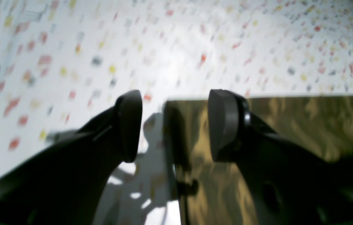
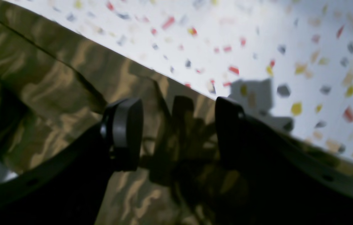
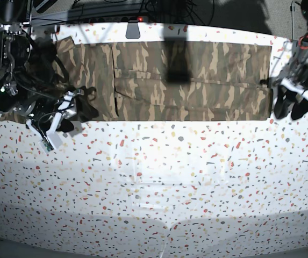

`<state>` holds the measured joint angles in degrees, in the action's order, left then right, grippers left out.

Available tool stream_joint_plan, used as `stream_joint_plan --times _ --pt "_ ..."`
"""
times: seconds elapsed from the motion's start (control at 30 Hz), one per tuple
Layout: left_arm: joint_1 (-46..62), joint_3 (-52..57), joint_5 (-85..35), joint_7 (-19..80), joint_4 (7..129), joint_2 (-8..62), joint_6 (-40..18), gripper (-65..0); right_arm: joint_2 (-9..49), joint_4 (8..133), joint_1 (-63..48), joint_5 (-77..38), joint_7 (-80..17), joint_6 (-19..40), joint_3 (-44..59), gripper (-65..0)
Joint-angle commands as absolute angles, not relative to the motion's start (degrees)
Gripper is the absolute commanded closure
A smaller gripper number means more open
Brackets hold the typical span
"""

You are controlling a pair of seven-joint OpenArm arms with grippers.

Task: Fold the T-shirt properly
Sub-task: 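Grasp the opposite folded end with the left gripper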

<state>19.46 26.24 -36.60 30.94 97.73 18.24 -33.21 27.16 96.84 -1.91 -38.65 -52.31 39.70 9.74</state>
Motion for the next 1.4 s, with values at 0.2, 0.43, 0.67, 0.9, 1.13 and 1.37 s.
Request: stream_joint_plan --times 0.2,0.43,0.67,0.9,1.13,1.37 --pt "22.06 28.10 -39.75 32.67 96.38 19.22 -36.53 -32.9 28.14 95.02 -0.64 -39.20 -50.13 40.00 11.86 -36.4" --pt "21.91 28.08 -48.60 35.57 88.07 19.22 -40.00 -32.9 28.14 95.02 -0.64 -39.20 -50.43 40.00 13.56 -36.4" --pt "20.88 28.08 -50.78 35.59 83.64 19.25 -40.00 -32.9 28.25 95.02 -0.64 -39.20 -50.41 40.00 15.25 -36.4" --pt "20.47 26.94 -50.81 36.58 80.97 19.22 -40.00 -32.8 28.27 95.02 -0.64 -39.40 -50.61 40.00 15.38 -36.4" --pt "20.01 22.06 -50.85 37.78 80.99 19.22 -40.00 -32.8 28.27 95.02 -0.64 -39.40 -50.61 40.00 15.38 -36.4" --pt "18.33 15.90 -50.83 37.23 80.99 19.20 -40.00 -32.8 28.25 95.02 -0.67 -39.42 -51.64 40.00 15.38 -36.4"
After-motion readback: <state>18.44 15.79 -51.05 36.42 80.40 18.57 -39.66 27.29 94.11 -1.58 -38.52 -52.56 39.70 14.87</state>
